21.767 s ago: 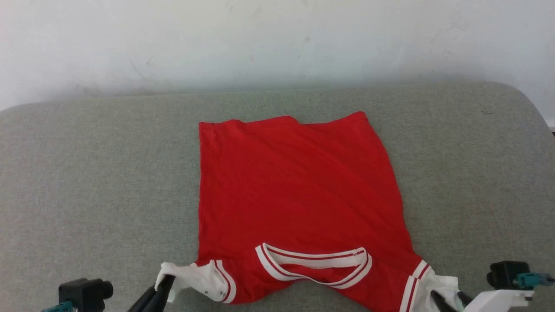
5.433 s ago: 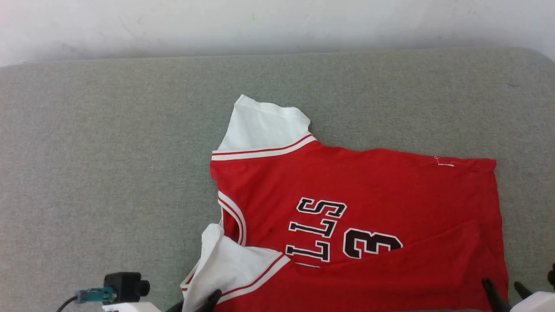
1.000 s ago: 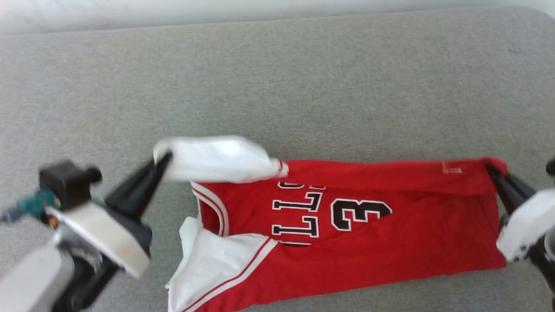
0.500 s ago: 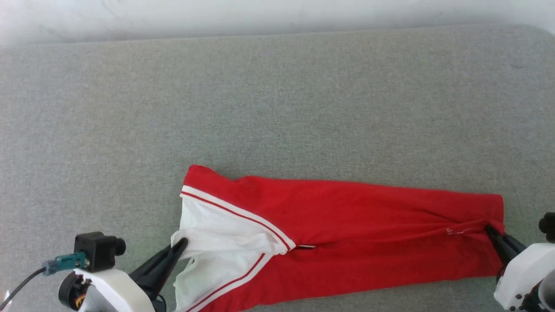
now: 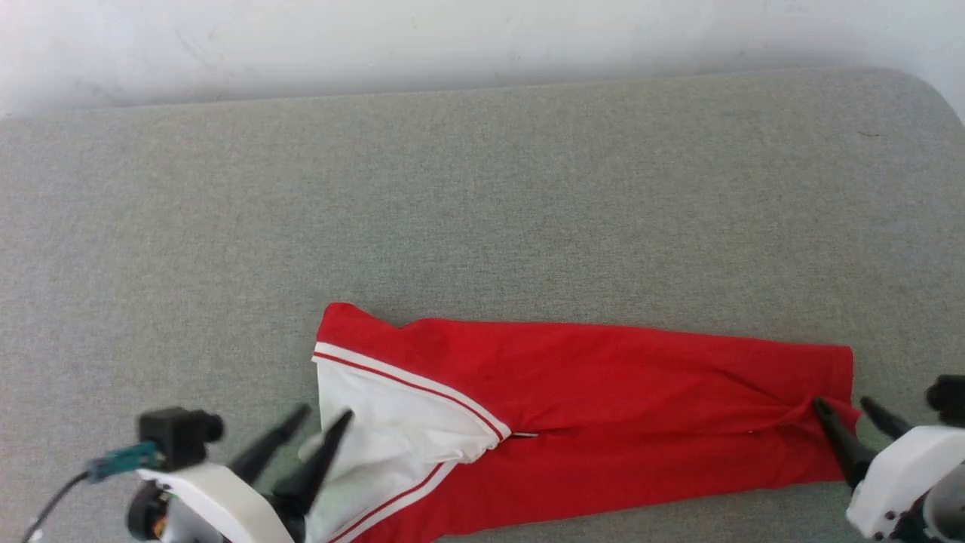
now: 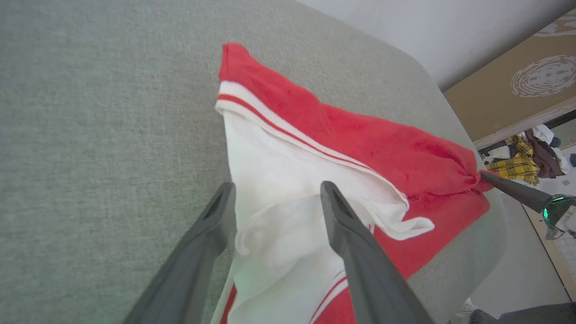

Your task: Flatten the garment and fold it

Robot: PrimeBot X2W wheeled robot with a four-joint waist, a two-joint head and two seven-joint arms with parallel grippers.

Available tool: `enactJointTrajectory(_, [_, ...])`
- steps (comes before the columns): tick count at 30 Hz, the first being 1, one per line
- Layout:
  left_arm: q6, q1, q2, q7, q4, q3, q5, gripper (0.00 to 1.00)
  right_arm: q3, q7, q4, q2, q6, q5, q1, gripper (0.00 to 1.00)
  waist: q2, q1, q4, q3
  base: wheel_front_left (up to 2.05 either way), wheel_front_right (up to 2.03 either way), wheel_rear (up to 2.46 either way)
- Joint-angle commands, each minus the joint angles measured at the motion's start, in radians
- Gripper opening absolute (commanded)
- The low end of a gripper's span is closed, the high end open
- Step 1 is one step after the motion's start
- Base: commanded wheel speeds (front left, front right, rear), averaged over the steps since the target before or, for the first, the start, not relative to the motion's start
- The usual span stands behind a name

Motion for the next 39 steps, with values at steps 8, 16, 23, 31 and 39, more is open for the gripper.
enactJointTrajectory(8, [0.132, 0.033, -0.041, -0.203, -0.062, 0.175, 0.126, 1.0, -0.101, 0.004, -0.088, 0.051, -0.001, -0.023, 0.028, 1.0, -0.0002, 0.0001, -0.007, 0.001, 0.0, 0.0, 0.0])
enactJointTrajectory(16, [0.166, 0.12, -0.218, -0.21, -0.164, 0.397, 0.45, 1.0, -0.101, 0.061, -0.048, 0.111, -0.001, -0.096, 0.021, 1.0, -0.0002, 0.0001, 0.014, 0.015, 0.0, 0.0, 0.0])
enactJointTrajectory(23, [0.093, 0.142, -0.286, -0.21, -0.133, 0.437, 0.578, 1.0, -0.117, 0.063, 0.042, 0.11, -0.001, -0.135, -0.017, 1.0, -0.0002, 0.0001, 0.05, 0.028, 0.0, 0.0, 0.0])
enactJointTrajectory(31, [0.035, 0.146, -0.33, -0.21, -0.108, 0.468, 0.626, 1.0, -0.128, 0.163, 0.052, 0.109, -0.001, -0.111, -0.003, 0.0, -0.0002, 0.0001, 0.07, 0.032, 0.0, 0.0, 0.0])
enactJointTrajectory(39, [0.004, 0.148, -0.359, -0.21, -0.082, 0.485, 0.667, 1.0, -0.161, 0.166, -0.017, 0.09, -0.001, -0.15, -0.014, 0.0, -0.0002, 0.0001, 0.063, 0.01, 0.0, 0.0, 0.0])
